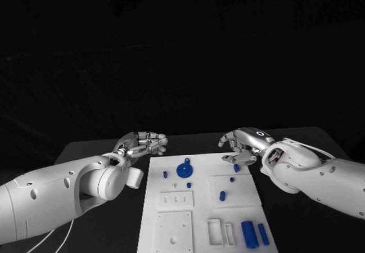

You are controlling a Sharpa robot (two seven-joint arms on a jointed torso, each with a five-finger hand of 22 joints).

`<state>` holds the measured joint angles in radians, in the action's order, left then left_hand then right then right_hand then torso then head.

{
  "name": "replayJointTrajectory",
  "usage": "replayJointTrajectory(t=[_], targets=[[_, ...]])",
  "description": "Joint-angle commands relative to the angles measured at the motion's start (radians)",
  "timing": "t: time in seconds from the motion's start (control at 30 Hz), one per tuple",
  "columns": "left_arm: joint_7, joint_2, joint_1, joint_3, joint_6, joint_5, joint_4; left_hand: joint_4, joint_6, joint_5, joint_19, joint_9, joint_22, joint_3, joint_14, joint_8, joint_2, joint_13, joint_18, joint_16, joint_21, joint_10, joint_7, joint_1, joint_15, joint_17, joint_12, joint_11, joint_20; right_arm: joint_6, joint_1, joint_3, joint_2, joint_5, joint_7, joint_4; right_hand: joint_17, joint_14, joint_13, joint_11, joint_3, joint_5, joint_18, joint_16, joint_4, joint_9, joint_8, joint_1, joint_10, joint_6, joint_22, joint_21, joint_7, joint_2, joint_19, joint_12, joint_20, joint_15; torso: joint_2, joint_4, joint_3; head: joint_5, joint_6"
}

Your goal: Assemble the parts on the task board

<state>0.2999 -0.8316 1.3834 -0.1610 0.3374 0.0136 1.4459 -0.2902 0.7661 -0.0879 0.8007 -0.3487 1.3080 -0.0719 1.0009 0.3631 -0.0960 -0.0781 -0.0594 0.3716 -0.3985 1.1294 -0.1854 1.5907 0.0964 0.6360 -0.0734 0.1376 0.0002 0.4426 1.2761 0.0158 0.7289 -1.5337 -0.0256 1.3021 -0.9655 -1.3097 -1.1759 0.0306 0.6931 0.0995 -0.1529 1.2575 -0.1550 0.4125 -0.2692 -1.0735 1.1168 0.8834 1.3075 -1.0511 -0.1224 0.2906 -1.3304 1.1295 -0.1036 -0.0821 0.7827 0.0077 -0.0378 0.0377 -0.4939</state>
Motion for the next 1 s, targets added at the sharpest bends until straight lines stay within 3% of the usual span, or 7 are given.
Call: replayJointTrajectory(t=[0.03, 0.2, 0.4, 0.5, 0.67, 0.73, 1.0], targets=[[0.015, 0.001, 0.002, 0.001, 0.000, 0.007, -0.004, 0.001, 0.009, 0.000, -0.005, -0.002, 0.017, 0.007, 0.004, -0.002, 0.004, -0.002, -0.011, -0.005, -0.006, 0.011, -0.002, 0.009, 0.000, 0.002, -0.002, -0.002, -0.003, -0.077, 0.000, -0.001, 0.026, 0.173, -0.117, -0.025, -0.002, 0.003, 0.000, 0.005, -0.025, 0.019, -0.109, -0.007, -0.011, 0.002, -0.003, 0.003, -0.003, -0.021, 0.015, 0.004, -0.027, -0.014, 0.012, -0.002, 0.000, 0.007, -0.004, -0.0092, -0.0089, -0.003, 0.001], [0.018, -0.006, 0.002, 0.001, -0.001, 0.007, -0.003, 0.000, 0.008, 0.001, -0.006, -0.001, 0.017, 0.009, 0.002, -0.003, 0.002, -0.002, -0.010, -0.007, -0.006, 0.010, -0.002, 0.007, 0.001, 0.002, 0.000, -0.001, -0.003, -0.089, 0.000, -0.001, 0.062, 0.186, -0.136, -0.048, -0.003, 0.007, 0.001, 0.007, -0.044, 0.025, -0.109, -0.011, -0.023, 0.000, 0.001, 0.003, -0.011, -0.030, 0.015, 0.008, -0.030, -0.017, 0.020, -0.004, 0.000, 0.009, -0.008, -0.0125, -0.0135, -0.004, 0.007], [0.021, -0.009, 0.002, 0.000, -0.001, 0.007, -0.006, 0.000, 0.006, 0.000, -0.008, -0.001, 0.017, 0.011, 0.000, -0.005, 0.000, 0.000, -0.009, -0.011, -0.005, 0.004, -0.003, 0.003, 0.002, 0.003, 0.004, 0.002, -0.002, -0.096, -0.005, -0.001, 0.067, 0.192, -0.138, -0.082, -0.004, 0.007, 0.002, 0.009, -0.056, 0.016, -0.109, -0.013, -0.031, 0.000, 0.002, -0.002, -0.014, -0.034, 0.015, 0.009, -0.032, -0.023, 0.024, -0.004, 0.001, 0.010, -0.011, -0.0234, -0.0232, -0.006, 0.004], [0.021, -0.007, 0.002, 0.000, -0.002, 0.007, -0.009, 0.000, 0.004, 0.000, -0.009, -0.001, 0.016, 0.011, -0.001, -0.007, -0.001, 0.001, -0.009, -0.013, -0.005, 0.000, -0.003, 0.001, 0.002, 0.004, 0.006, 0.003, -0.002, -0.103, -0.014, -0.001, 0.061, 0.188, -0.139, -0.104, -0.005, 0.007, 0.002, 0.009, -0.058, -0.003, -0.109, -0.013, -0.034, 0.001, 0.001, -0.007, -0.015, -0.033, 0.015, 0.010, -0.031, -0.026, 0.025, -0.003, 0.001, 0.010, -0.013, -0.0265, -0.0288, -0.010, 0.001], [0.021, -0.006, 0.002, 0.000, -0.005, 0.007, -0.009, 0.000, 0.003, -0.001, -0.009, 0.000, 0.016, 0.011, -0.001, -0.008, -0.001, 0.002, -0.009, -0.014, -0.004, -0.004, -0.003, 0.001, 0.002, 0.005, 0.007, 0.003, -0.002, -0.105, -0.040, -0.001, 0.042, 0.181, -0.143, -0.136, -0.006, 0.007, 0.002, 0.008, -0.056, 0.002, -0.109, -0.014, -0.042, 0.001, -0.001, -0.022, -0.015, -0.031, 0.015, 0.010, -0.031, -0.033, 0.026, -0.002, 0.002, 0.010, -0.012, -0.0270, -0.0337, -0.008, 0.001], [0.021, -0.004, 0.002, 0.000, -0.005, 0.007, -0.011, 0.000, 0.002, -0.001, -0.009, 0.000, 0.016, 0.011, -0.002, -0.008, -0.001, 0.002, -0.009, -0.015, -0.004, -0.005, -0.002, 0.000, 0.003, 0.005, 0.008, 0.003, -0.002, -0.109, -0.048, -0.001, 0.033, 0.181, -0.145, -0.150, -0.007, 0.007, 0.003, 0.008, -0.057, 0.006, -0.109, -0.015, -0.047, 0.002, -0.001, -0.027, -0.015, -0.031, 0.015, 0.010, -0.030, -0.036, 0.026, -0.002, 0.002, 0.009, -0.012, -0.0255, -0.0310, -0.009, -0.002], [0.021, -0.004, 0.001, 0.000, -0.006, 0.007, -0.011, 0.000, 0.002, -0.001, -0.010, 0.000, 0.016, 0.011, -0.002, -0.008, 0.000, 0.002, -0.009, -0.016, -0.004, -0.006, -0.002, 0.001, 0.003, 0.005, 0.008, 0.003, -0.002, -0.122, -0.076, -0.001, -0.003, 0.181, -0.153, -0.198, -0.008, 0.007, 0.003, 0.005, -0.063, 0.015, -0.109, -0.015, -0.061, 0.002, -0.002, -0.035, -0.015, -0.032, 0.016, 0.009, -0.027, -0.047, 0.027, -0.001, 0.004, 0.007, -0.011, -0.0258, -0.0280, -0.015, -0.012]])
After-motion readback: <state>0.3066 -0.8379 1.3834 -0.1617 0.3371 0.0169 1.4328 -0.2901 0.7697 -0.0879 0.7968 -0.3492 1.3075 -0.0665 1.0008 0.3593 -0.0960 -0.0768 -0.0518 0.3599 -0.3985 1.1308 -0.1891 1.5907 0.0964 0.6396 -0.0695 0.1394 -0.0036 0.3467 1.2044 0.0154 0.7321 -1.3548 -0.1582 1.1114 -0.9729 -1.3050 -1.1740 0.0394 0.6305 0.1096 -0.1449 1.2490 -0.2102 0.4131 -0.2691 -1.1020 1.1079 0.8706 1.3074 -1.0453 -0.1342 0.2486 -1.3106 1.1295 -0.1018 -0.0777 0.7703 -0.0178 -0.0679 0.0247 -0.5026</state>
